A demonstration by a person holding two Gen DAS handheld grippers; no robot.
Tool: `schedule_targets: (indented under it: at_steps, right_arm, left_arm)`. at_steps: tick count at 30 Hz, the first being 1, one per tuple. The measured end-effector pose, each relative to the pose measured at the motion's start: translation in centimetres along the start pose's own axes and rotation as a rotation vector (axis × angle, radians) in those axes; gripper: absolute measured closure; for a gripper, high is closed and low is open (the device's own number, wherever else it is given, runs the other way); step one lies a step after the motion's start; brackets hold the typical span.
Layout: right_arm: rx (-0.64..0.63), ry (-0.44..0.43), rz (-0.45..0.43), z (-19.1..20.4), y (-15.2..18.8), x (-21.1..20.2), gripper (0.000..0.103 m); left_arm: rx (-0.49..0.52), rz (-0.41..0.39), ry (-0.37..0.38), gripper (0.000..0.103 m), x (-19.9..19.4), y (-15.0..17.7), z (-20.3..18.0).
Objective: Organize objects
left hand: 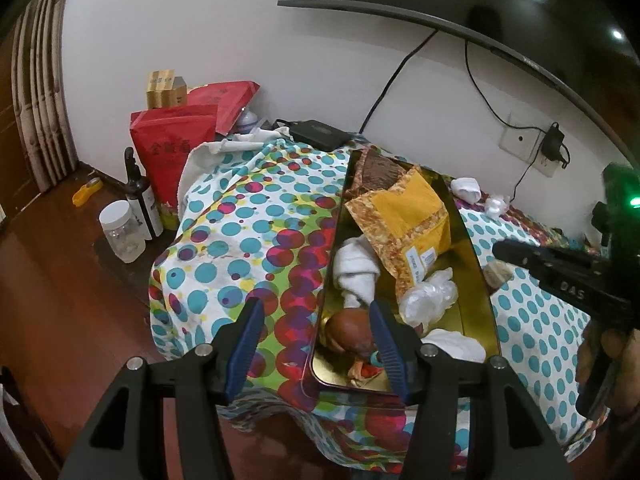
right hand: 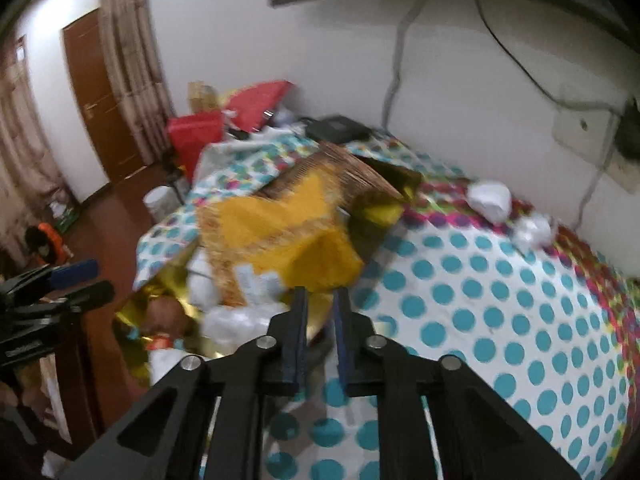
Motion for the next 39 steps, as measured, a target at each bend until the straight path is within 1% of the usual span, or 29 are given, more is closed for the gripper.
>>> schedule_targets:
  at_steps: [1,2,3,4,6,9,11,14,15,16,19,20,21,23,25,26,28,30,33,35,36,37,38,39]
  right_arm:
    - [0.026,0.018,0.020,-0.9,0.2,0.4,0.081]
    - [0.040,0.040,0.030,-1.6,0.5,0.7,0.081]
    - [0.043,0.060,0.009,-2.3,0.6,0.5,0.078]
    - [0.045,0.061,0.012,-2.5,0.6,0.4,0.073]
    - [0.057,0.059,0.011,-2.8,0.8,0.2,0.069]
    - [0.013,0.107,0.023,-2.4,1.3,0.5,0.054]
    - [-0.030,0.162,0.035,-2.5,2.0,0.7,0.054]
    - [-0.017,0.128,0.064,-3.2,2.7,0.9,0.055]
    - [-0.003,0.150,0.071,-3.7,2.8,1.0,0.055]
    - [0.007,0.153,0.071,-4.0,2.8,1.0,0.055]
    - [0.041,0.087,0.083,-4.4,2.7,1.1,0.055]
    - [0.044,0.086,0.085,-4.5,2.6,1.2,0.055]
    - [0.034,0.086,0.082,-4.5,2.5,1.3,0.054]
    - [-0.014,0.059,0.088,-4.2,2.3,1.6,0.051]
    - [-0.089,0.026,0.109,-4.0,2.0,1.9,0.046]
    - [-0.118,0.009,0.126,-3.9,1.9,2.1,0.045]
    - [-0.185,-0.027,0.172,-4.0,1.6,2.4,0.045]
    - [-0.244,-0.023,0.213,-4.5,1.5,2.8,0.045]
    - [-0.277,-0.041,0.263,-5.1,1.8,3.4,0.046]
    - [-0.299,-0.029,0.275,-5.2,2.3,3.9,0.047]
    - [-0.297,-0.049,0.284,-5.1,2.6,4.1,0.053]
    - [-0.296,-0.059,0.295,-4.9,3.0,4.4,0.063]
    - [-0.303,-0.047,0.301,-4.8,3.4,4.7,0.070]
    - [-0.307,-0.048,0.304,-4.6,3.8,4.9,0.075]
  left_arm:
    - [-0.004,0.000,0.002,0.047,0.1,0.0,0.1]
    - [-0.007,0.002,-0.001,0.047,0.2,0.0,0.2]
    - [-0.009,0.003,-0.001,0.047,0.2,0.1,0.3]
    - [-0.008,-0.001,0.006,0.047,0.3,0.1,0.3]
    - [-0.006,-0.002,0.011,0.047,0.4,0.1,0.2]
    - [-0.001,0.007,0.021,0.047,0.8,0.3,0.0]
    - [-0.002,0.013,0.026,0.047,1.0,0.4,0.0]
    - [-0.012,0.016,0.036,0.047,1.2,0.6,0.0]
    - [-0.017,0.025,0.034,0.047,1.4,0.7,0.1]
    - [-0.024,0.025,0.036,0.047,1.4,0.8,0.2]
    - [-0.023,0.024,0.041,0.047,1.4,0.8,0.1]
    - [-0.023,0.025,0.038,0.047,1.4,0.8,0.2]
    - [-0.022,0.025,0.039,0.047,1.4,0.8,0.1]
    - [-0.015,0.018,0.046,0.047,1.2,0.7,0.0]
    - [0.001,0.018,0.036,0.047,1.0,0.5,-0.2]
    - [0.006,0.017,0.033,0.047,1.0,0.5,-0.2]
    - [0.015,0.018,0.032,0.047,0.8,0.3,-0.4]
    - [0.016,0.021,0.028,0.047,0.8,0.3,-0.4]
    - [0.019,0.036,0.030,0.047,1.0,0.2,-0.7]
    - [0.027,0.039,0.027,0.047,1.1,0.1,-1.1]
    - [0.034,0.039,0.026,0.047,1.2,0.1,-1.4]
    - [0.040,0.045,0.026,0.047,1.3,0.0,-1.6]
    - [0.046,0.050,0.027,0.047,1.3,-0.1,-1.9]
    - [0.051,0.048,0.029,0.047,1.3,-0.1,-2.1]
Point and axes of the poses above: each gripper's, at about its wrist camera, not at the fingertips, and x roughly the way its jaws point, z to its left, y to its underside, the point moved 6 cm from there along x, roughly the way its jaws point, and after that the axes turned 10 degrees about x, right-handed, at the moved point
